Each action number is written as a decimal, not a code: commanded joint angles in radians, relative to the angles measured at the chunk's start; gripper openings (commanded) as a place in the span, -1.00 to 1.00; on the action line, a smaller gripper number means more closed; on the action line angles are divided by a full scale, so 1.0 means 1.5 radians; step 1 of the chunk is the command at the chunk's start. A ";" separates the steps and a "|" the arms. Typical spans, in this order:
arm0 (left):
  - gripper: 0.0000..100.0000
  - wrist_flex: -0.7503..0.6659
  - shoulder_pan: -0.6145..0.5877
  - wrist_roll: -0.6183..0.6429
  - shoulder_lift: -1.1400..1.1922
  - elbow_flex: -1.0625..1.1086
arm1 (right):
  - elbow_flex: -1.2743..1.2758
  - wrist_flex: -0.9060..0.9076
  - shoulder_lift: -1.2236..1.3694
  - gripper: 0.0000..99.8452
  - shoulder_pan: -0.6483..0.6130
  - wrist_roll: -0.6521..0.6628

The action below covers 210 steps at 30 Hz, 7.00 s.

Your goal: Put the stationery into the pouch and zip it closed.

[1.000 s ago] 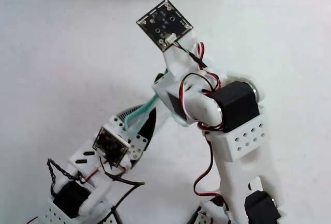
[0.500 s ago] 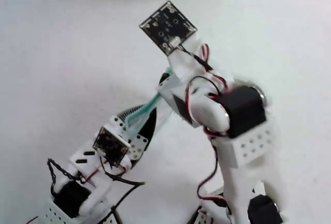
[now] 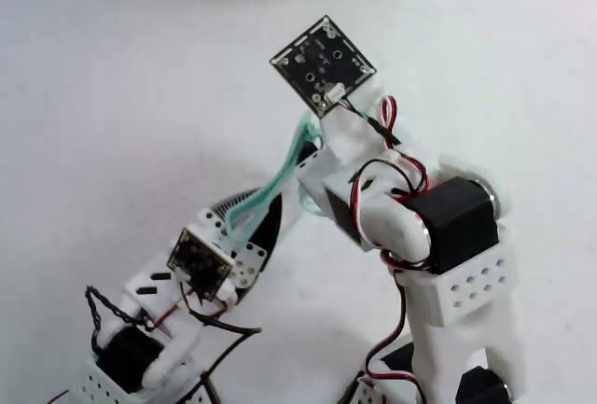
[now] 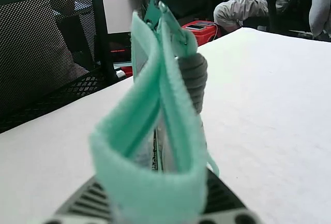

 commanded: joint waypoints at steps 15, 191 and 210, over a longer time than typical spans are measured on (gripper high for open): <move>-0.95 -0.006 -0.010 -0.011 0.003 0.003 | -0.032 -0.021 0.073 -0.70 -0.011 -0.017; -0.95 -0.073 -0.063 -0.010 0.004 0.036 | 0.277 -0.247 -0.159 -0.53 -0.039 0.237; -0.95 -0.073 -0.063 -0.010 0.004 0.038 | 0.470 -0.425 -0.167 -0.75 -0.035 0.139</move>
